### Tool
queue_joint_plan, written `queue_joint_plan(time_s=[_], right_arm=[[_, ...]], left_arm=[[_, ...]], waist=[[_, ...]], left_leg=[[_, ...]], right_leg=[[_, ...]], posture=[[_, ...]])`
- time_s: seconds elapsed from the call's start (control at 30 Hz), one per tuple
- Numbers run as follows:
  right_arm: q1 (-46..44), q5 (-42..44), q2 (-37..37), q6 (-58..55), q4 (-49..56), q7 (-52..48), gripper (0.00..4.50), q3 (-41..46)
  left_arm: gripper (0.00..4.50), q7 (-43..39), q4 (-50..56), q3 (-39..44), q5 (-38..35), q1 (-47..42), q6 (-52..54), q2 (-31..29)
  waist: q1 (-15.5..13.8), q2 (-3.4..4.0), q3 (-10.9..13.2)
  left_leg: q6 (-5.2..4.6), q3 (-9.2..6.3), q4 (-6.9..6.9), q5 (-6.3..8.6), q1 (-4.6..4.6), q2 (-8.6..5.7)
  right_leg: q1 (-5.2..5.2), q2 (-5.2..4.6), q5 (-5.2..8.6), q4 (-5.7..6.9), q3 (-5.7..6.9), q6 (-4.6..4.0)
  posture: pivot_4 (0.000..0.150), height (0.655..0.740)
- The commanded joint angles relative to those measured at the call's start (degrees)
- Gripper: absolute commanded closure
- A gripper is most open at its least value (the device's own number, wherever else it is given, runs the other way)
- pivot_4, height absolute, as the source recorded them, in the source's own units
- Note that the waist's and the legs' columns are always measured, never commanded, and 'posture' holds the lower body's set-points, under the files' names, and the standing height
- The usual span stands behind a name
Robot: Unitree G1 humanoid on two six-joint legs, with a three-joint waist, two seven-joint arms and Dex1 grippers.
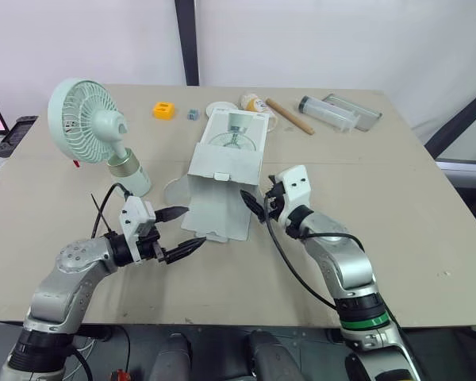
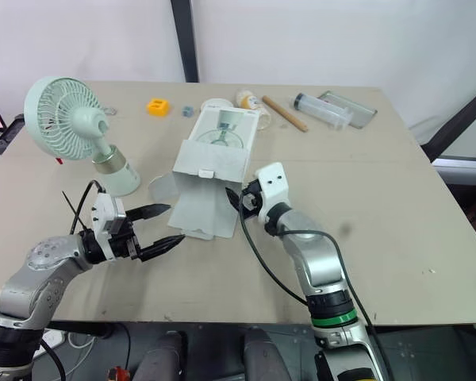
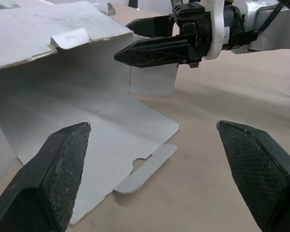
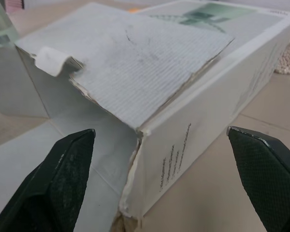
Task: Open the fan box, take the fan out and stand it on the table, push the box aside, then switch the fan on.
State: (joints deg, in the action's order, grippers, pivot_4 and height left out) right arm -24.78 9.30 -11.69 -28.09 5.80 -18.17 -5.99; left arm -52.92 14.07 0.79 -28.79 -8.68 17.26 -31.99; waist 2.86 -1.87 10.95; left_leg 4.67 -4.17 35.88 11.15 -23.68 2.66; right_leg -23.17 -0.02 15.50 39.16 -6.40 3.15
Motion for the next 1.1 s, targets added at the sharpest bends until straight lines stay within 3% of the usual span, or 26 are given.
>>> queue_joint_plan(time_s=[0.03, 0.1, 0.47, 1.1], right_arm=[[-1.76, -1.34, 0.66, -1.59, 0.89, 2.47, 0.00, 0.69], [-2.15, -1.80, 0.81, -2.18, 0.66, 3.09, 0.00, 0.92], [-2.58, -2.63, 1.07, -3.03, -0.08, 3.94, 4.46, 1.23], [-2.24, -2.09, 0.66, -2.85, 0.10, 2.45, 4.46, 2.48]], left_arm=[[0.05, 0.32, 0.57, -0.48, 0.94, -1.02, -1.73, 0.99], [0.05, 0.47, 0.63, -0.73, 1.15, -1.15, -1.82, 1.47], [0.00, -0.22, 0.40, -1.38, 1.97, -0.98, -3.10, 2.52], [0.00, -0.81, -0.55, -3.00, 2.84, -1.93, -3.97, 3.38]], waist=[[-0.01, 0.00, 0.00], [0.00, 0.00, 0.00], [0.05, 0.00, 0.00], [0.05, 0.00, 0.00]], left_leg=[[0.00, 0.00, 0.00, 0.00, 0.00, 0.00], [0.00, 0.00, 0.00, 0.00, 0.00, 0.00], [0.00, 0.00, -0.02, 0.00, 0.00, 0.00], [0.00, 0.00, -0.05, 0.00, 0.00, 0.00]], right_leg=[[0.00, 0.00, 0.00, 0.00, 0.00, 0.00], [0.00, 0.00, 0.00, 0.00, 0.00, 0.00], [0.00, 0.00, 0.00, -0.01, 0.00, 0.01], [-0.02, 0.00, 0.01, -0.02, 0.00, 0.01]], posture=[[0.150, 0.7400], [0.150, 0.7400], [0.150, 0.7400], [0.150, 0.7400]])
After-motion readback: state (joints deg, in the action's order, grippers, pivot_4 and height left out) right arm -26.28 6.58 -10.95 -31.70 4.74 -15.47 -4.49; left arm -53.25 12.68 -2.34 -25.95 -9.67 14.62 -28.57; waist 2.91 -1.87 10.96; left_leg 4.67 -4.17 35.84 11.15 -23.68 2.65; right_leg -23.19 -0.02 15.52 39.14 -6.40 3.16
